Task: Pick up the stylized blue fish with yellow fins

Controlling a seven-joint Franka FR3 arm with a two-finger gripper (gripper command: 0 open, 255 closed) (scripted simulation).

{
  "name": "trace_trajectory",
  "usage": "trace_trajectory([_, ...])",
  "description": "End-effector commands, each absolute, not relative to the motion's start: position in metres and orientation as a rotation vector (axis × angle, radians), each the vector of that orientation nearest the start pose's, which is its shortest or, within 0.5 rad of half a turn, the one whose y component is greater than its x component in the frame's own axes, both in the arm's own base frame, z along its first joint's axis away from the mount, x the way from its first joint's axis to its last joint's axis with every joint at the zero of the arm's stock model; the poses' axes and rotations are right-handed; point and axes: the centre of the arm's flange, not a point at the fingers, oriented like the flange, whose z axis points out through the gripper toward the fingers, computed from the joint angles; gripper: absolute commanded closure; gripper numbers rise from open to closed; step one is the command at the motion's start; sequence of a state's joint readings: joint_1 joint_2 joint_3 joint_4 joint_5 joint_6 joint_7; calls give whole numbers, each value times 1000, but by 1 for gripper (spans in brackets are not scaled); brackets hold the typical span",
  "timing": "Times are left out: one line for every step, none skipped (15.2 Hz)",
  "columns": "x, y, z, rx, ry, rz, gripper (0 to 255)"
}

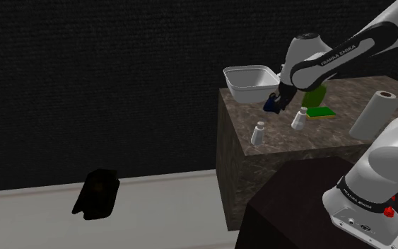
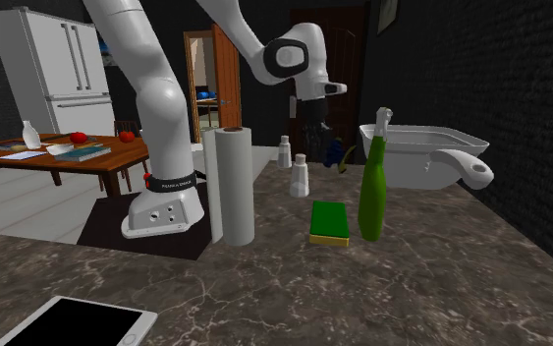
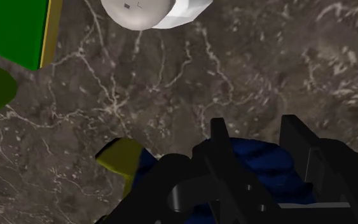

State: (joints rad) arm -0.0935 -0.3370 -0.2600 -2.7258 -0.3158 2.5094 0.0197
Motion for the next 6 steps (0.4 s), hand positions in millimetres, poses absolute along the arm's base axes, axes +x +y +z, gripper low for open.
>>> trace_trajectory([374, -130, 346, -3265, 195, -161, 255])
trace_trajectory([374, -130, 351, -3265, 195, -161, 255])
trace_trajectory([374, -130, 356, -3265, 195, -161, 255])
trace_trajectory([374, -130, 362, -3265, 195, -161, 255])
trace_trajectory([374, -130, 362, -3265, 195, -161, 255])
trace_trajectory([374, -130, 362, -3265, 195, -161, 255])
